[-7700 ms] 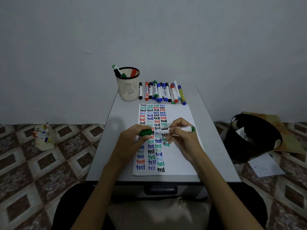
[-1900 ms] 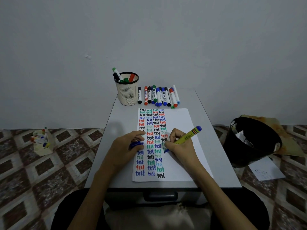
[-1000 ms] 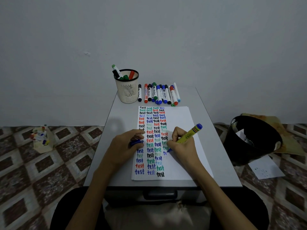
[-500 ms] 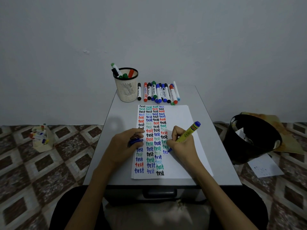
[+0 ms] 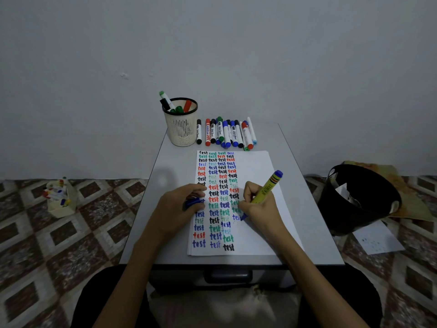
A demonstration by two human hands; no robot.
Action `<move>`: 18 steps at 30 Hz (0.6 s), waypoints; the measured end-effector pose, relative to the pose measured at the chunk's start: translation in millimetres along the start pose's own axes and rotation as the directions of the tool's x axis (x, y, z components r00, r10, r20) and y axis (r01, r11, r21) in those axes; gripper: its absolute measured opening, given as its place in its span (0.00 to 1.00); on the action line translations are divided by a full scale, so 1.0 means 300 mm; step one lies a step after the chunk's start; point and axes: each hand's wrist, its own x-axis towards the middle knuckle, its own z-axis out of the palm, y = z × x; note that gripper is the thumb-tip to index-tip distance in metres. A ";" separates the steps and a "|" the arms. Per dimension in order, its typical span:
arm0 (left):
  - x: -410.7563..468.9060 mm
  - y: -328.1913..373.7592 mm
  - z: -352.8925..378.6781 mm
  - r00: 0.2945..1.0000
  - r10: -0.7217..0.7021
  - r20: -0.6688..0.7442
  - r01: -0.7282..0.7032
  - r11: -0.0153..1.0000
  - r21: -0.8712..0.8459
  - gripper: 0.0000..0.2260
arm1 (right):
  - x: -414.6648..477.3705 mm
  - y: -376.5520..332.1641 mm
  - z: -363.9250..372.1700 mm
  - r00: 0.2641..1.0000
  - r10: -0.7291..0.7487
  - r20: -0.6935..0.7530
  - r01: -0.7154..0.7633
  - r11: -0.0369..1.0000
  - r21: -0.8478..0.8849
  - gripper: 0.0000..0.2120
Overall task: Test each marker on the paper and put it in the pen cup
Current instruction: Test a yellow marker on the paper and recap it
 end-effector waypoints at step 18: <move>0.004 0.002 -0.004 0.995 0.061 -0.073 -0.052 0.992 0.118 0.13 | -0.004 -0.017 -0.028 0.997 -0.019 0.073 -0.017 0.890 0.455 0.04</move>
